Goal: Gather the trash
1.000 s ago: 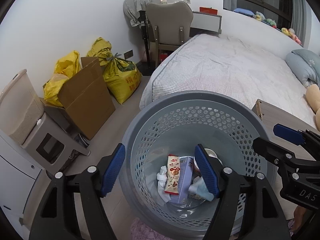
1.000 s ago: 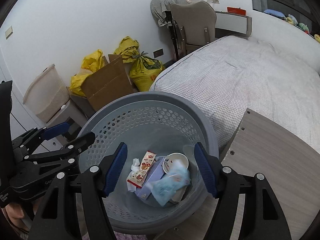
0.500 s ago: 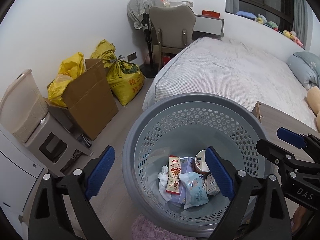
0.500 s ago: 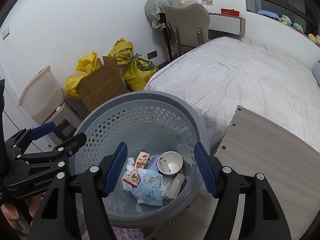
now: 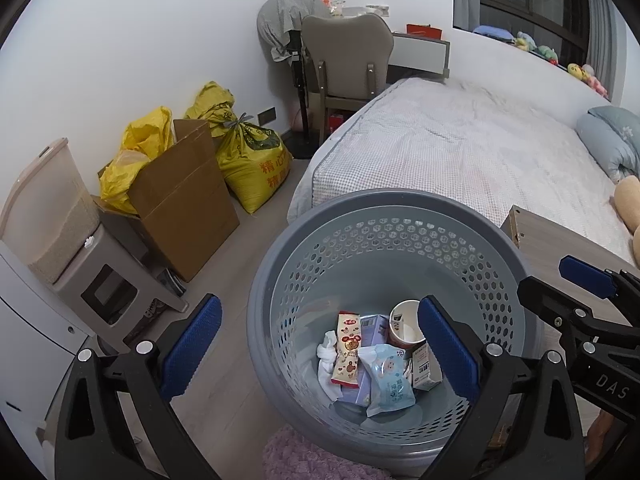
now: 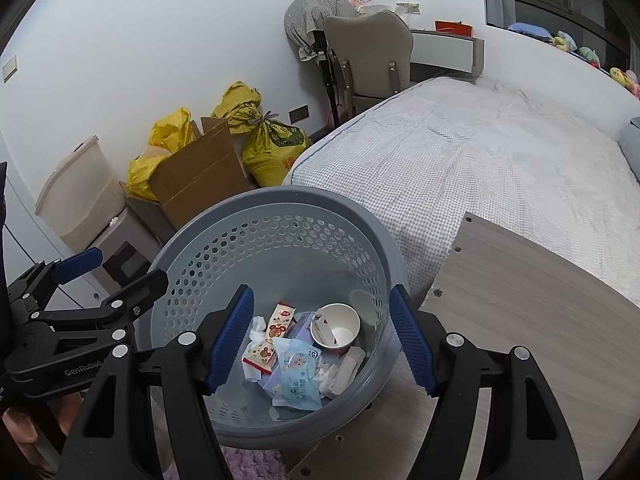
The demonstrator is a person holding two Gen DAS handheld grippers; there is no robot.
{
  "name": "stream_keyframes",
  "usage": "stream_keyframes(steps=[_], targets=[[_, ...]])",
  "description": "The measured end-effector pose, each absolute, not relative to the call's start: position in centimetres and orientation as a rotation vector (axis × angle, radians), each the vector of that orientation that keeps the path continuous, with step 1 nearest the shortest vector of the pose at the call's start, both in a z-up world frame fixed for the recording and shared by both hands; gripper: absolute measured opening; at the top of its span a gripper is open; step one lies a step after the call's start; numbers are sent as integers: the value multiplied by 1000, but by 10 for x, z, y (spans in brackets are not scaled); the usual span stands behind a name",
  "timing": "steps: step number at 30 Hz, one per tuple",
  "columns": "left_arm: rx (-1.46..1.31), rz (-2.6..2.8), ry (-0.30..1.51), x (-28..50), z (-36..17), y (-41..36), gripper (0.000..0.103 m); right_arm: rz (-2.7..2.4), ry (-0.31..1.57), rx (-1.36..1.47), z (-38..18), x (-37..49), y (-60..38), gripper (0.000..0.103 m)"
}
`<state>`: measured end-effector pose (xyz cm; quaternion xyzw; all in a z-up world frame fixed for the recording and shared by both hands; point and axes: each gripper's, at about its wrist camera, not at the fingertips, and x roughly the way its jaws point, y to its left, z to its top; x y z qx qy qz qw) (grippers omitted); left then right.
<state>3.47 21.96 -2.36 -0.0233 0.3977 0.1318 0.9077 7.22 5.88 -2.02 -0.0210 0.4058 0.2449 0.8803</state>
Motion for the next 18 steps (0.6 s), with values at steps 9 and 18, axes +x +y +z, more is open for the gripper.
stream_keyframes(steps=[9, 18], targets=[[-52, 282, 823, 32, -24, 221, 97, 508, 841, -46, -18, 69, 59, 68], [-52, 293, 832, 32, -25, 221, 97, 506, 838, -45, -17, 69, 58, 68]])
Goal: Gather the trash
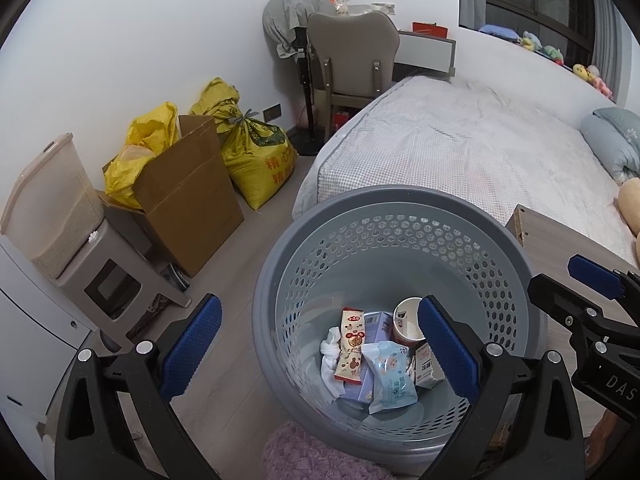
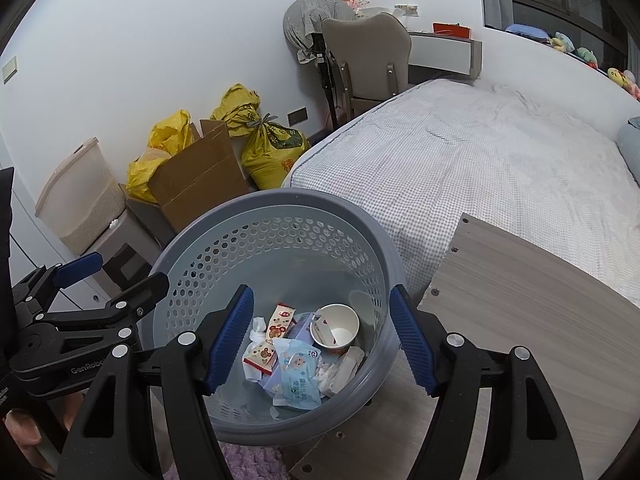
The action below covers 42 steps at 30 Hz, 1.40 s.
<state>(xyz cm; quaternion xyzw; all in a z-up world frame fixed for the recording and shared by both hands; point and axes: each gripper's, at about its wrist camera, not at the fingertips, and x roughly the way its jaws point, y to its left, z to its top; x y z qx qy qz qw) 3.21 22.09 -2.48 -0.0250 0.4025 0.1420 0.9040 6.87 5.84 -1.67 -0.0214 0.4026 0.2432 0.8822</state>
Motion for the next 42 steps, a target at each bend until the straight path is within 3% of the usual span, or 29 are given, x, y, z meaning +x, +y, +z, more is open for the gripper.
stream_keyframes(steps=[42], targets=[[-43, 313, 834, 32, -20, 219, 97, 507, 833, -45, -12, 66, 60, 68]])
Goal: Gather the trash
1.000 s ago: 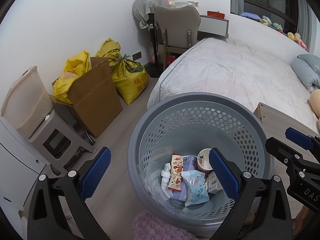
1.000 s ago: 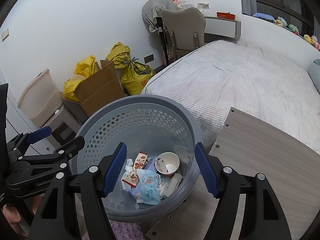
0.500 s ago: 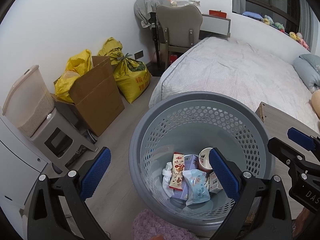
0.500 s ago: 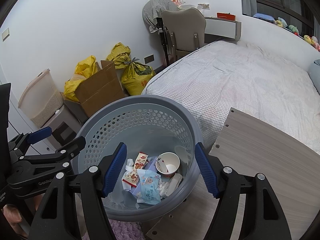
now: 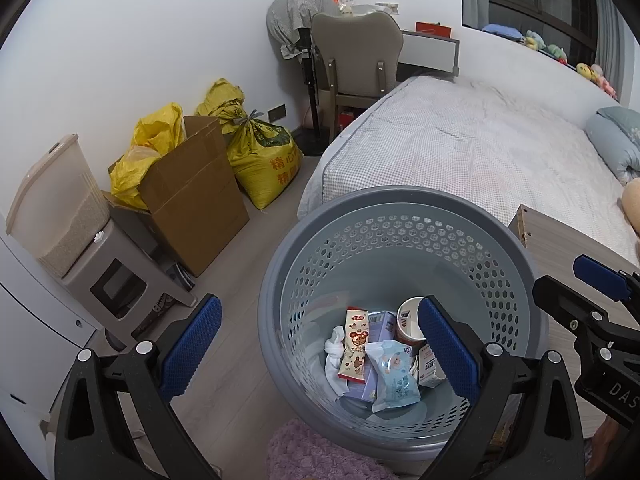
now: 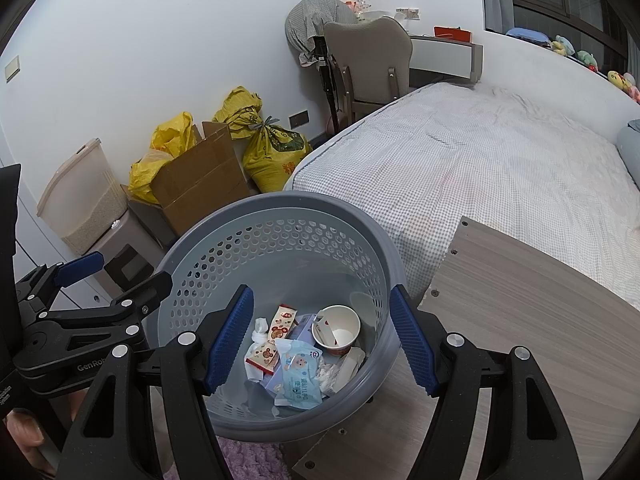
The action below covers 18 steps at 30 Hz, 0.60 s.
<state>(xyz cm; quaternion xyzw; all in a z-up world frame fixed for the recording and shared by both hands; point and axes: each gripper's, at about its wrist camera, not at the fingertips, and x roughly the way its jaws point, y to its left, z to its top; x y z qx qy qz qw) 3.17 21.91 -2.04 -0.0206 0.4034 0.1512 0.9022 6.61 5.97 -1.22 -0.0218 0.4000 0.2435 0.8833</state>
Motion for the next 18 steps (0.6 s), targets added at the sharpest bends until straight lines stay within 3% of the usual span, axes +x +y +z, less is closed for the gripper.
stream_keyframes(steps=[18], targets=[[-44, 307, 836, 34, -20, 216, 97, 507, 832, -45, -13, 66, 60, 68]])
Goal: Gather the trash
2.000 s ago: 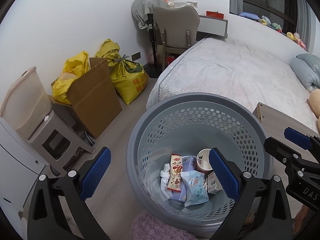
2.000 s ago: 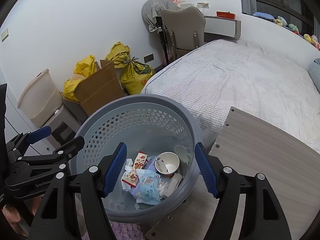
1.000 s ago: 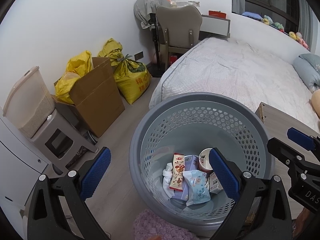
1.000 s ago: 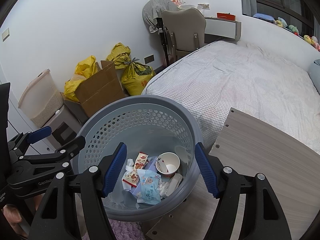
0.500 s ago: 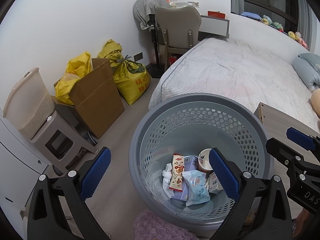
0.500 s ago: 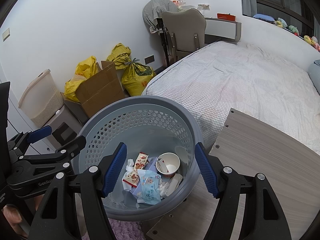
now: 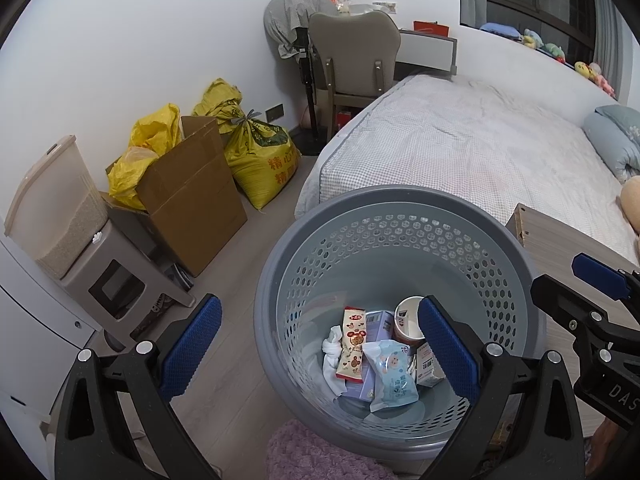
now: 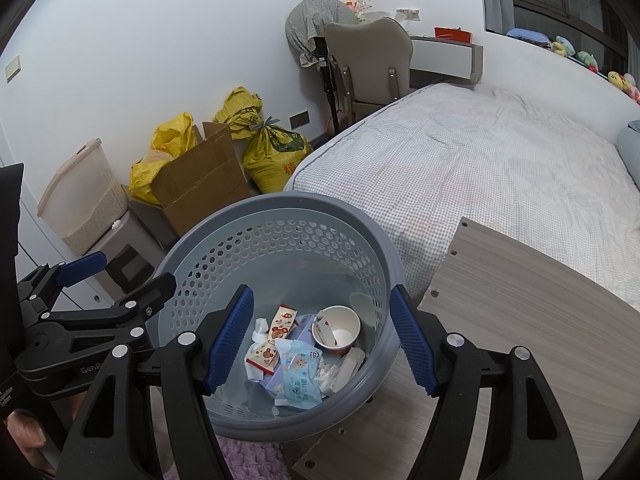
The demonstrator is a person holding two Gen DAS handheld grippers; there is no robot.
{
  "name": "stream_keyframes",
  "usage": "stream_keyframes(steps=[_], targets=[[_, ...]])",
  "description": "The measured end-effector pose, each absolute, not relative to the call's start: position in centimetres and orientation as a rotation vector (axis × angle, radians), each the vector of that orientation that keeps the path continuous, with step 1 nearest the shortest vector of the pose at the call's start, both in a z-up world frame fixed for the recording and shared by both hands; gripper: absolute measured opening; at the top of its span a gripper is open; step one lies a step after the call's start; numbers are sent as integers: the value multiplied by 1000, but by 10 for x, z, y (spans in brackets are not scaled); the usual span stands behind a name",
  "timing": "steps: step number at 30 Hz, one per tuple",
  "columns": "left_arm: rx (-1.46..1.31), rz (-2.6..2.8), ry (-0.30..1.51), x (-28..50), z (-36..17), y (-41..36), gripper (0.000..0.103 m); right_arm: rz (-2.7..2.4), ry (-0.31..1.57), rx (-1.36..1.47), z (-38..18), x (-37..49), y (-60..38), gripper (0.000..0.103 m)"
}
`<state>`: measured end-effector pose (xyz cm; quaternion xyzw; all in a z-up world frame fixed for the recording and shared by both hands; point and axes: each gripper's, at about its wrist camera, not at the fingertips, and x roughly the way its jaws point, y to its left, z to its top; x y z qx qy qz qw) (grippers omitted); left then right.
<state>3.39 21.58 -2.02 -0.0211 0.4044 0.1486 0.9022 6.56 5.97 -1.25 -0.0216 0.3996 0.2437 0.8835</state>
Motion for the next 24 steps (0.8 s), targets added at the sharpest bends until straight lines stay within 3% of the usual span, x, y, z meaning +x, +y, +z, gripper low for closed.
stream_keyframes(steps=[24], targets=[[-51, 315, 836, 33, -21, 217, 97, 507, 831, -45, -13, 65, 59, 68]])
